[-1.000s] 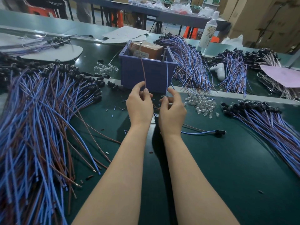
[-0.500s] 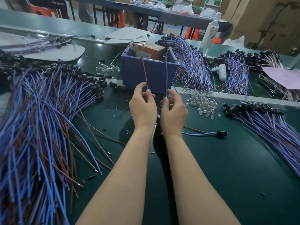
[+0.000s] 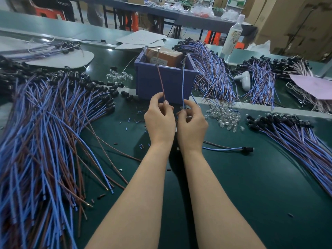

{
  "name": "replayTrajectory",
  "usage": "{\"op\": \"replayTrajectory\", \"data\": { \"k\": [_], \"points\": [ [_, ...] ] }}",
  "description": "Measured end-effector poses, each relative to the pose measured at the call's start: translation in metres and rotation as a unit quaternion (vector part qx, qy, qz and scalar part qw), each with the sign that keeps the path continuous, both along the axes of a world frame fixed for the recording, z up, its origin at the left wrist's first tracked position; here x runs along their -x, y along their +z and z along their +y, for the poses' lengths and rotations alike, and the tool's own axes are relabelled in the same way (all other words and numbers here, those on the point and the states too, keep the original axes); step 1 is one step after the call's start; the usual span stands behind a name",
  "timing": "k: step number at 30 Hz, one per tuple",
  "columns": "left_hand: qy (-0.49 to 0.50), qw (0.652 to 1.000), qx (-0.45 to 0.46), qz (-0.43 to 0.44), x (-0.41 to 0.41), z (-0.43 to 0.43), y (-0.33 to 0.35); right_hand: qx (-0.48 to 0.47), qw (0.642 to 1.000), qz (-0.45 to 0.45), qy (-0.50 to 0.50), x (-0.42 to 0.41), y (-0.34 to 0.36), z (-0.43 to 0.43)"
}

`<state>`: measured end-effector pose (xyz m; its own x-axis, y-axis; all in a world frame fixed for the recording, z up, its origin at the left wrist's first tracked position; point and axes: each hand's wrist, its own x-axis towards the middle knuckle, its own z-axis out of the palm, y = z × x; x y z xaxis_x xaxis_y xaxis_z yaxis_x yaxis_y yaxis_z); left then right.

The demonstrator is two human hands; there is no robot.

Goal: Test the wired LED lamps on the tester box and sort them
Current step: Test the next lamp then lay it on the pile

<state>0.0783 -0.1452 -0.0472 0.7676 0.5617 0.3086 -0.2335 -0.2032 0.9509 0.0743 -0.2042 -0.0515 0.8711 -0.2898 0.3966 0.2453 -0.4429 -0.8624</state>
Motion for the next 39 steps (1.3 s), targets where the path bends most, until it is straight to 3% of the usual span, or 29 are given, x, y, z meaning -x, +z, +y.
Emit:
{"op": "replayTrajectory", "data": {
  "k": [39],
  "points": [
    [-0.014, 1.000, 0.006, 0.018, -0.0038, 0.0016, -0.0013, 0.004, 1.000, -0.006, -0.006, 0.0007, 0.0002, -0.0009]
  ]
}}
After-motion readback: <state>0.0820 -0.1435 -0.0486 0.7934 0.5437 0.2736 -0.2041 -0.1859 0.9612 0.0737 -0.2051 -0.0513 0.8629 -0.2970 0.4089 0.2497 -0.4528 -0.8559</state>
